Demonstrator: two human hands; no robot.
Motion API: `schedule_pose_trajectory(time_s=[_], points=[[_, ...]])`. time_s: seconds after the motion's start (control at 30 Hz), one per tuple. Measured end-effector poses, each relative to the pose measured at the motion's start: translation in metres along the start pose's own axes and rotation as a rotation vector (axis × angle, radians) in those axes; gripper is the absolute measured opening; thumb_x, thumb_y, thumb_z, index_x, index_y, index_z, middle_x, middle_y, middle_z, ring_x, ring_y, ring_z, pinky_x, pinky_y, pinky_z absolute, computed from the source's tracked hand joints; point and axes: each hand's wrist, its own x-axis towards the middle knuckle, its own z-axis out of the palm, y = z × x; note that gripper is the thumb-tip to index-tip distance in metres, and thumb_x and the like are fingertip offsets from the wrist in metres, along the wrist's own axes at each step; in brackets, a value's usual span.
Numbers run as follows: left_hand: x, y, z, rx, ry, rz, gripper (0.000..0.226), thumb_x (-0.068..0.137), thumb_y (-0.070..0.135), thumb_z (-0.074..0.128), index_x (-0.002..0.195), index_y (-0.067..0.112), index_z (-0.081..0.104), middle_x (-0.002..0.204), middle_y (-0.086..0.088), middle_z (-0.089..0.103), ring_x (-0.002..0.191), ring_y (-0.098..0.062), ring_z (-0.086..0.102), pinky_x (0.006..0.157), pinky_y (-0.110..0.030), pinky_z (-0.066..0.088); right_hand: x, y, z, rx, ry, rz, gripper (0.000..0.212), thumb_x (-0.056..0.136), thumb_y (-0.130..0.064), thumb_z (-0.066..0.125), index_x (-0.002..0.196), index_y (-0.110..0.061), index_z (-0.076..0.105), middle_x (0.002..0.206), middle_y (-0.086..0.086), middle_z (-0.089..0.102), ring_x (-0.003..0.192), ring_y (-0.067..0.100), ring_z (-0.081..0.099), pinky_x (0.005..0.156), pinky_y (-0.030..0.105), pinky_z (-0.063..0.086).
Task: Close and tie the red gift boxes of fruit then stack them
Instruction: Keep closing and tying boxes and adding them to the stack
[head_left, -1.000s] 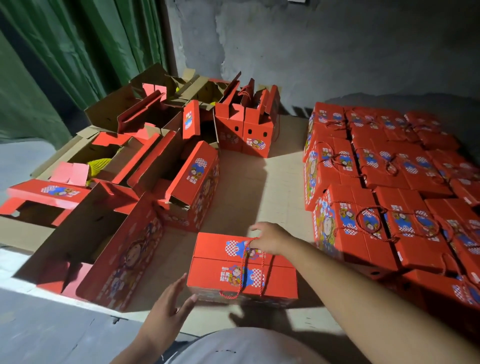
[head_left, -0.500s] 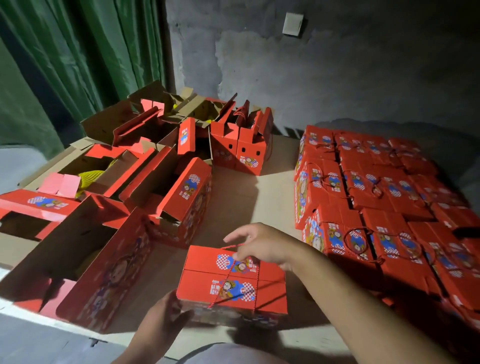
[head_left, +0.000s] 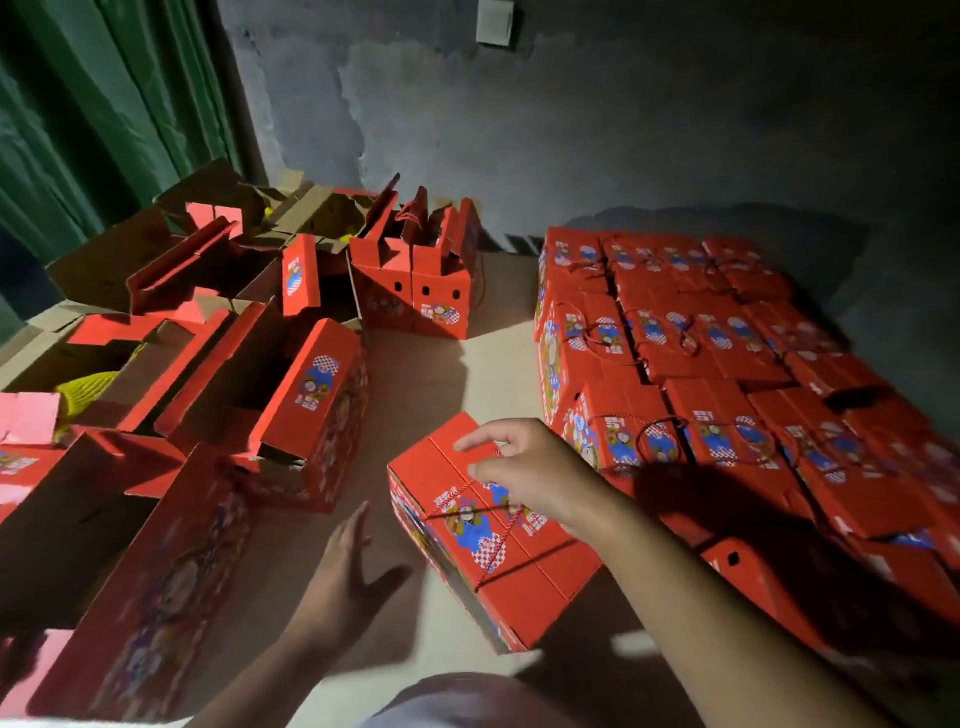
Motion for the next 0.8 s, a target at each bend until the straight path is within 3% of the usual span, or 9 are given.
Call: schedule_pose_trajectory(time_s=[0.07, 0.17, 0.23, 0.3, 0.37, 0.5, 0.6, 0.73, 0.8], points=[[0.01, 0.003, 0.001, 0.059, -0.022, 0.046, 0.112, 0.075, 0.024, 0.091, 0.16, 0.007, 0.021, 0.162, -0.012, 0.029, 0.146, -0.025, 0.037, 0.12, -0.037, 0.032, -0.008, 0.007, -0.012, 0.013, 0.02, -0.013, 0.028, 0.082, -0.022, 0.072, 0.099, -0.043, 0.077, 0.076, -0.015, 0.069, 0.068, 0.0, 0.061, 0.062, 0.023, 0.048], [0.025, 0.01, 0.005, 0.104, -0.096, 0.084, 0.121, 0.072, 0.029, 0.093, 0.162, 0.011, 0.013, 0.167, -0.006, 0.019, 0.153, -0.018, 0.022, 0.121, -0.027, 0.022, -0.021, 0.018, -0.027, 0.031, 0.062, -0.049, 0.031, 0.081, -0.02, 0.07, 0.098, -0.045, 0.076, 0.094, 0.0, 0.076, 0.078, 0.007, 0.063, 0.061, 0.024, 0.045], [0.028, 0.019, 0.011, 0.09, -0.179, 0.079, 0.125, 0.07, 0.027, 0.094, 0.163, 0.014, 0.011, 0.163, -0.006, 0.028, 0.141, -0.022, 0.043, 0.114, -0.033, 0.038, -0.03, 0.025, -0.035, 0.035, 0.097, -0.056, 0.031, 0.081, -0.019, 0.07, 0.099, -0.043, 0.077, 0.088, -0.005, 0.077, 0.063, 0.005, 0.057, 0.056, 0.019, 0.042], [0.027, 0.026, 0.02, 0.066, -0.273, 0.088, 0.126, 0.069, 0.021, 0.095, 0.162, 0.015, 0.011, 0.149, -0.006, 0.047, 0.114, -0.02, 0.062, 0.097, -0.034, 0.051, -0.037, 0.035, -0.043, 0.043, 0.114, -0.06, 0.029, 0.082, -0.018, 0.07, 0.102, -0.038, 0.077, 0.062, -0.02, 0.067, 0.047, 0.0, 0.047, 0.051, 0.014, 0.038], [0.024, 0.03, 0.032, 0.047, -0.376, 0.102, 0.121, 0.072, 0.02, 0.093, 0.162, 0.016, 0.013, 0.127, -0.003, 0.067, 0.098, -0.017, 0.07, 0.09, -0.038, 0.057, -0.043, 0.046, -0.051, 0.053, 0.137, -0.051, 0.026, 0.084, -0.019, 0.069, 0.103, -0.034, 0.077, 0.052, -0.015, 0.058, 0.043, 0.006, 0.039, 0.045, 0.016, 0.033], [0.014, 0.038, 0.058, 0.099, -0.49, 0.104, 0.112, 0.076, 0.03, 0.09, 0.161, 0.019, 0.018, 0.098, 0.012, 0.071, 0.071, -0.001, 0.071, 0.076, -0.019, 0.054, -0.054, 0.069, -0.065, 0.058, 0.18, -0.011, 0.024, 0.085, -0.022, 0.068, 0.1, -0.038, 0.077, 0.068, -0.001, 0.072, 0.051, 0.019, 0.044, 0.051, 0.026, 0.034], [0.001, 0.044, 0.083, 0.101, -0.583, 0.089, 0.109, 0.074, 0.036, 0.09, 0.16, 0.024, 0.024, 0.096, 0.011, 0.072, 0.073, 0.0, 0.073, 0.074, -0.019, 0.057, -0.06, 0.086, -0.072, 0.026, 0.221, 0.026, 0.023, 0.086, -0.025, 0.068, 0.101, -0.039, 0.076, 0.08, -0.004, 0.076, 0.049, 0.022, 0.046, 0.05, 0.027, 0.038], [-0.005, 0.055, 0.11, 0.073, -0.66, 0.035, 0.103, 0.072, 0.051, 0.084, 0.156, 0.04, 0.025, 0.106, 0.004, 0.072, 0.084, -0.012, 0.074, 0.07, -0.027, 0.06, -0.07, 0.105, -0.084, -0.011, 0.254, 0.052, 0.024, 0.087, -0.02, 0.068, 0.102, -0.036, 0.078, 0.081, -0.032, 0.069, 0.062, -0.013, 0.06, 0.055, 0.009, 0.042], [-0.005, 0.063, 0.119, 0.016, -0.73, -0.018, 0.101, 0.068, 0.056, 0.08, 0.151, 0.05, 0.024, 0.112, -0.002, 0.071, 0.086, -0.02, 0.074, 0.068, -0.032, 0.062, -0.075, 0.113, -0.089, -0.007, 0.267, 0.063, 0.023, 0.087, -0.019, 0.069, 0.101, -0.035, 0.078, 0.082, -0.034, 0.068, 0.067, -0.016, 0.061, 0.058, 0.008, 0.043]])
